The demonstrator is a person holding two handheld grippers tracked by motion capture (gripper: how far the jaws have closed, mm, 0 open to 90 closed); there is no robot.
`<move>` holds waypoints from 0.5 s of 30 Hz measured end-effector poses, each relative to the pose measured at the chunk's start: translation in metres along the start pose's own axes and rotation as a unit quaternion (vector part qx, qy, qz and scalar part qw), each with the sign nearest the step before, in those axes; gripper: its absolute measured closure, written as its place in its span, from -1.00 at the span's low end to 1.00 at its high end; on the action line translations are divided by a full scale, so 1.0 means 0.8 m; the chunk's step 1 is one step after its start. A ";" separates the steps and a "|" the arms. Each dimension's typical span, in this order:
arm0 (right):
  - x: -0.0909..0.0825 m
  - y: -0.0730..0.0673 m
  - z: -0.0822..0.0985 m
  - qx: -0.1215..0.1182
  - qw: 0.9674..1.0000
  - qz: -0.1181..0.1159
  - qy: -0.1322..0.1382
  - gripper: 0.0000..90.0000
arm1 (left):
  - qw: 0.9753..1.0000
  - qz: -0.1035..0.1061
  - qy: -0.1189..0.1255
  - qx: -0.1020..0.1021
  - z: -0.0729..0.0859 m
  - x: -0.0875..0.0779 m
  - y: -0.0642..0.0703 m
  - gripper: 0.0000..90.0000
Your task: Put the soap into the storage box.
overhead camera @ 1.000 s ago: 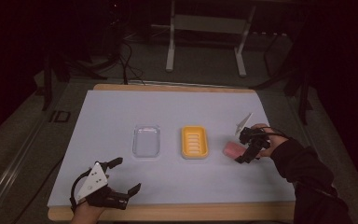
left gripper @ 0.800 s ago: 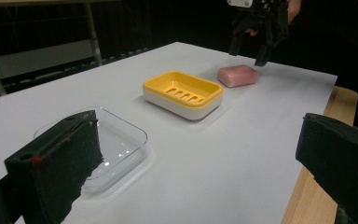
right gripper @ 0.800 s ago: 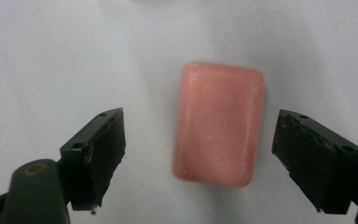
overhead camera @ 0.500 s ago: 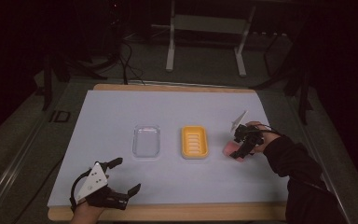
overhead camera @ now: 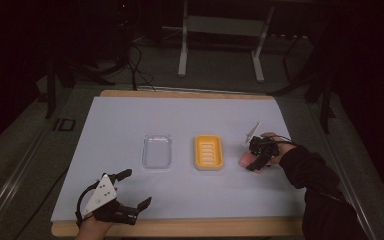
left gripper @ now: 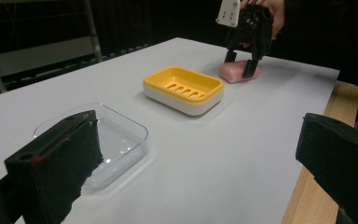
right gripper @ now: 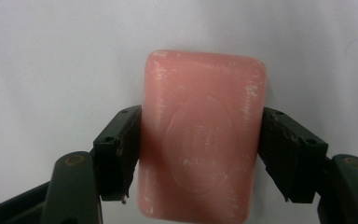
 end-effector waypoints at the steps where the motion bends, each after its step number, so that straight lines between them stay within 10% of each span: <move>1: 0.000 0.000 0.000 0.000 1.000 0.000 0.000 -0.26 | 1.000 0.000 0.000 0.000 0.000 0.000 0.000 -0.99; 13: 0.007 -0.005 -0.004 -0.013 0.999 0.015 -0.029 -0.17 | 1.000 0.000 0.000 0.000 0.000 0.000 0.000 -0.99; 15: 0.005 -0.006 -0.005 0.027 0.999 0.022 -0.037 -0.17 | 1.000 -0.001 0.001 -0.001 0.000 0.000 0.000 -0.99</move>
Point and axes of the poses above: each handheld gripper's, and its own axes: x roughly forward along the jaws, z roughly out of its underside, y roughly to its right, the point moved 5 cm from there along x, roughly forward along the jaws, and after that the axes turned 10 degrees about -x, right-handed, at the moved point
